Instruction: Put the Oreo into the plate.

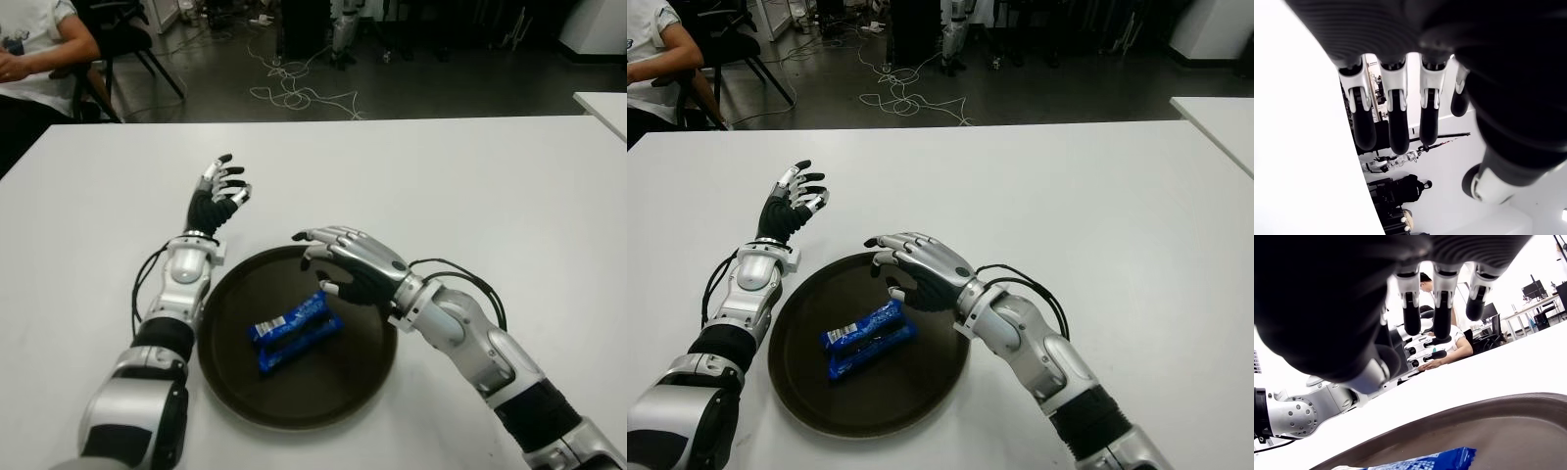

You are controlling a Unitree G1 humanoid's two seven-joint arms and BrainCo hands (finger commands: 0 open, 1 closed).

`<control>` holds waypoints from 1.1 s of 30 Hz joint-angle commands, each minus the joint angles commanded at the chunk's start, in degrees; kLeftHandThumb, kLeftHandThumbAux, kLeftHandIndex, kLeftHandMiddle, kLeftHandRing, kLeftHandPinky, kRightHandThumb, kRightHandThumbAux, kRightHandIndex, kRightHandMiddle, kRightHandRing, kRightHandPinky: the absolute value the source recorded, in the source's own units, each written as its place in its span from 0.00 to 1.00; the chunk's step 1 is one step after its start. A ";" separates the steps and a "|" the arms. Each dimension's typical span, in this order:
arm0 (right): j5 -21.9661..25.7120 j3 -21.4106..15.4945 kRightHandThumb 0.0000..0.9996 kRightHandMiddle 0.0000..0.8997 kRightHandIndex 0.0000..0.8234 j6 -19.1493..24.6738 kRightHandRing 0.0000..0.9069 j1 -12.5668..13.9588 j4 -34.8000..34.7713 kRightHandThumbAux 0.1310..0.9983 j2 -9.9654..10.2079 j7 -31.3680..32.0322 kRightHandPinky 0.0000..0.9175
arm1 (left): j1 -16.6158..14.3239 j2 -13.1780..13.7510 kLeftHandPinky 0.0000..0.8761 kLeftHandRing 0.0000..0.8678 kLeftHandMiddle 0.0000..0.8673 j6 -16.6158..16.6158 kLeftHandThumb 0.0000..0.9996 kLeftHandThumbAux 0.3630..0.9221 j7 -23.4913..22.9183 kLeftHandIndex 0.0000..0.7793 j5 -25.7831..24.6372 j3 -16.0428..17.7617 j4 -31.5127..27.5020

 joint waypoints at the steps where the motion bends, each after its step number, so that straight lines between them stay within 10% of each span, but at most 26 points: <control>1: -0.06 -0.04 0.67 0.18 0.48 0.01 0.14 -0.02 0.06 0.71 0.02 -0.13 0.11 | 0.02 -0.01 0.32 0.29 0.27 0.00 0.37 0.60 -0.08 0.14 -0.06 0.02 -0.03; 15: 3.03 -6.17 0.67 0.21 0.48 -2.16 0.16 -5.54 8.11 0.71 -2.70 -4.13 0.13 | -0.39 0.43 0.33 0.30 0.27 -0.22 0.38 0.62 -0.03 0.14 0.19 -0.01 1.23; 26: 8.17 -14.32 0.67 0.23 0.48 -9.87 0.18 -21.80 46.75 0.71 -6.28 -17.69 0.15 | -0.48 0.54 0.34 0.30 0.27 -1.19 0.39 0.60 -0.52 0.15 -0.10 0.16 2.10; 33: 13.17 -19.23 0.67 0.25 0.48 -3.98 0.22 -27.16 63.73 0.71 -3.98 -21.85 0.23 | -0.43 0.67 0.33 0.29 0.27 -1.33 0.42 0.62 -0.84 0.15 -0.26 0.20 2.07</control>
